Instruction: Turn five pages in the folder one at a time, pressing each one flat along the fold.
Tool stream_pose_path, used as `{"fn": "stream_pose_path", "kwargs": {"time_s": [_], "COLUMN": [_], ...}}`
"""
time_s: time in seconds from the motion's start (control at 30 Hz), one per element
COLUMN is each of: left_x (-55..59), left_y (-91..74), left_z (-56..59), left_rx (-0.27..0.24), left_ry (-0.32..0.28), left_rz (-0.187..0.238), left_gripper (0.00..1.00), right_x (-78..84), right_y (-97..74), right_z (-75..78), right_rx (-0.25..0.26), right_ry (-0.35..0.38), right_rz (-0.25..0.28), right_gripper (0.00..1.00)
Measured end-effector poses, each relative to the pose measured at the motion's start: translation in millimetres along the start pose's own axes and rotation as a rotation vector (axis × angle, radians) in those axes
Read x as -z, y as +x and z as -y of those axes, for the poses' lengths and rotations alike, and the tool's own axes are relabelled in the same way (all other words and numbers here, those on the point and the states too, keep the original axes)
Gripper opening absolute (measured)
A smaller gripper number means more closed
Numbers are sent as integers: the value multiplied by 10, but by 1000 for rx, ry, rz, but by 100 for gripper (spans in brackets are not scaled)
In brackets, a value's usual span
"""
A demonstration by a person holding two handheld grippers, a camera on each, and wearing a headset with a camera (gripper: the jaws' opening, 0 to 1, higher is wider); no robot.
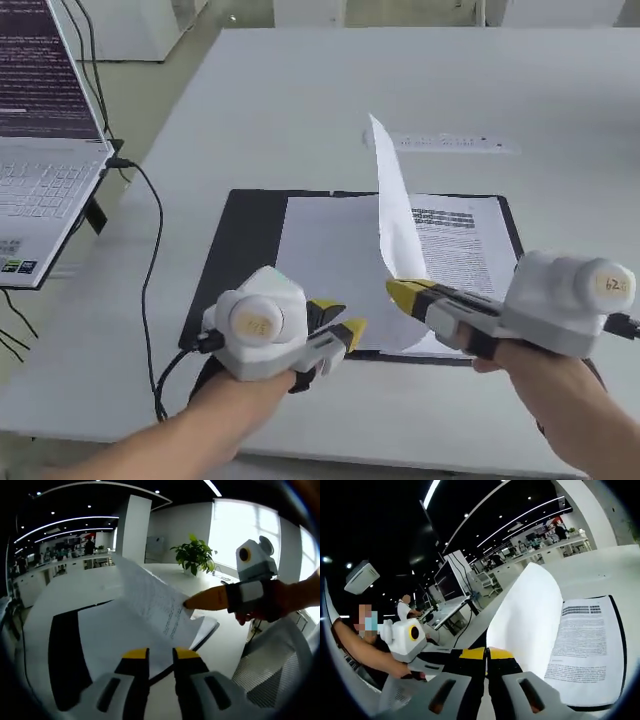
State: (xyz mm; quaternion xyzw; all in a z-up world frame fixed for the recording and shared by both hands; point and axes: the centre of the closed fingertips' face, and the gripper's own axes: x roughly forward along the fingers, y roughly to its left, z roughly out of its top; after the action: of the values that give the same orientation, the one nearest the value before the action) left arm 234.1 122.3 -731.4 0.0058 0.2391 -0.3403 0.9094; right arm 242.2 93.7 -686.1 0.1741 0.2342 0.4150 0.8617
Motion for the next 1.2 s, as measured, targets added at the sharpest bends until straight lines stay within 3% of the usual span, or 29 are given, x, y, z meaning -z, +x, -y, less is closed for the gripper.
{"fn": "stream_pose_path", "kwargs": {"time_s": [0.23,0.47,0.87,1.0,1.2], "left_x": [149,244,457,473,461], "left_y": [-297,-504,-745,-784,-732], "left_z": [-342,-559,-786,-838,-874], "left_rx": [-59,-101,-153,-169,-173], "left_ry": [-16,-43,-80,-94,-91], "left_rz": [-23,-30,-48,-43,-45], "left_gripper": [16,16,16,16,16], "right_x": [172,404,890,1043,1104], "right_y": [396,747,1188,1246,1214], "right_z": [-149,-197,-192,-141,-92], "right_rx": [-24,-25,-15,6,29], "right_ry": [19,47,57,87,91], "right_rz": [-55,-123,-256,-285,-285], "right_gripper": [0,0,0,0,0]}}
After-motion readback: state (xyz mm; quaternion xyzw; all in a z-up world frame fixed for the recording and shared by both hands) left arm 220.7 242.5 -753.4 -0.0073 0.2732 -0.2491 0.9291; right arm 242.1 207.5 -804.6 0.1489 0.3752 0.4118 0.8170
